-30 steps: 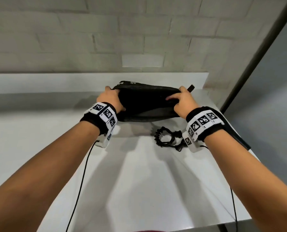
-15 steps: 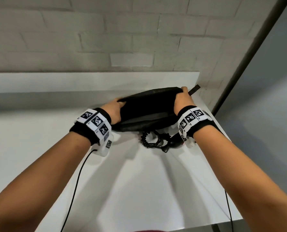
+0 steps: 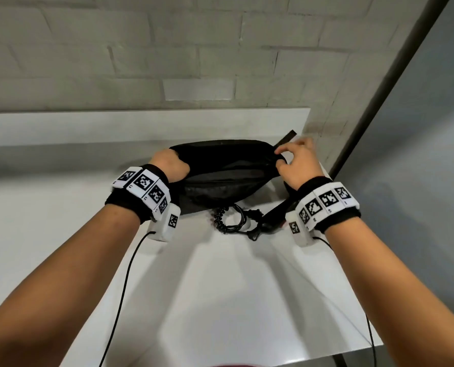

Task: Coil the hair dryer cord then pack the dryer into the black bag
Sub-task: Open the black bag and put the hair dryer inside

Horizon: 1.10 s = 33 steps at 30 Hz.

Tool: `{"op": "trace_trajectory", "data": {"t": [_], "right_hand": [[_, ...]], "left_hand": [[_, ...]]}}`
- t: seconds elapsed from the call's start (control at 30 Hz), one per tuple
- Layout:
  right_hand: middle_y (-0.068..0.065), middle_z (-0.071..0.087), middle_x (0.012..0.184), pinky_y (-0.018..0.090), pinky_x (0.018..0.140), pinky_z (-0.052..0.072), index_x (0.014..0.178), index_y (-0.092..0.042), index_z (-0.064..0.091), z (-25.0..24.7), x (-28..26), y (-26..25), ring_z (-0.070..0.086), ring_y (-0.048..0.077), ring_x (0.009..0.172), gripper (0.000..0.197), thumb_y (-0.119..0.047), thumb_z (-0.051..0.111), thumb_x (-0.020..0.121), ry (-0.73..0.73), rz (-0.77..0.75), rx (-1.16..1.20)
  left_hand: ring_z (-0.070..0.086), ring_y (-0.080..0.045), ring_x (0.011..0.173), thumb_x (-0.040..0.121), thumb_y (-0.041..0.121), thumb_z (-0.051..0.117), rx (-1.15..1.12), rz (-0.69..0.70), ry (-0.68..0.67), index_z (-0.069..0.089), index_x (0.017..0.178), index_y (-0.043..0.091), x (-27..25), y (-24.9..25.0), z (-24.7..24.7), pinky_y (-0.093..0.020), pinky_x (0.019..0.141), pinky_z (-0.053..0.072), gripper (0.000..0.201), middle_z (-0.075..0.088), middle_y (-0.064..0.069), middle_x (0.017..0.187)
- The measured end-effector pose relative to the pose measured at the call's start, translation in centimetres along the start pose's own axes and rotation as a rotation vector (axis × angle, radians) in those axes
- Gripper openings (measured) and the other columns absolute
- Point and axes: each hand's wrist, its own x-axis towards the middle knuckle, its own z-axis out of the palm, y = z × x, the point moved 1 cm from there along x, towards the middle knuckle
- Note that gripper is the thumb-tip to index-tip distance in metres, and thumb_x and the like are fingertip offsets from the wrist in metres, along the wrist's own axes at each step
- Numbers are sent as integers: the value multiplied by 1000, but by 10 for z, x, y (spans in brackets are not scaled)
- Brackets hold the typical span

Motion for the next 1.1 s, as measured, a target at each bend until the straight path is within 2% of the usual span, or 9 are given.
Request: {"op": "trace_trajectory", "data": {"t": [0.1,0.27,0.43,0.57,0.63,0.77,0.83,0.97,1.1], "right_hand": [[19,46,119,28,82,43,106,-7,55,6,-19,-1,56,30,85,25,-20,54,85,-63,52,-170],[17,57,121,35,85,48,125,-1,42,37,-49,7,56,32,109,77,-61,50,78,-459,323,-606],[18,28,148,42,108,30,141,-7,18,56,-56,7,30,36,135,108,-78,48,65,-609,522,-565],[16,30,146,50,110,27,140,-15,17,73,-55,5,28,40,133,138,-93,44,29,-614,650,-472],[12,38,137,49,107,31,133,-16,25,72,-59,-2,34,42,127,122,-89,45,37,-591,659,-539],[8,44,126,43,105,34,125,-21,37,58,-67,-12,40,36,120,54,-57,41,83,-642,488,-741],[8,46,126,43,104,35,124,-25,41,51,-69,-15,43,31,118,38,-41,45,90,-653,401,-802],[10,42,134,37,106,33,130,-18,35,49,-63,-5,40,30,125,57,-50,45,84,-593,537,-668],[11,48,129,34,89,44,129,-15,36,52,-56,11,47,31,117,70,-49,57,71,-493,639,-544]], "left_hand": [[53,-36,117,86,10,45,-33,-26,8,55,121,-4,2,3,4,-33,93,42,39,57,-23,126],[50,-33,122,87,11,45,-81,-25,21,57,122,1,2,4,7,-31,100,39,39,55,-18,132],[51,-31,123,86,11,48,-123,7,9,62,118,5,-3,3,10,-30,102,39,35,58,-14,131],[52,-32,120,86,13,49,-122,30,-9,63,116,3,-8,3,13,-29,98,40,35,60,-15,127],[52,-32,120,86,13,48,-118,40,-14,63,116,3,-10,3,14,-29,99,40,35,60,-15,127],[52,-31,121,87,13,47,-122,41,-17,62,116,6,-12,2,15,-29,100,40,34,59,-14,128],[51,-30,122,87,12,47,-122,45,-22,62,118,7,-11,1,15,-28,101,39,35,59,-13,129],[49,-28,126,87,12,48,-127,46,-31,59,122,11,-11,-1,16,-27,103,37,37,56,-10,134],[47,-27,127,87,12,49,-127,58,-40,59,124,11,-10,-1,17,-27,105,35,38,54,-9,136]]}}
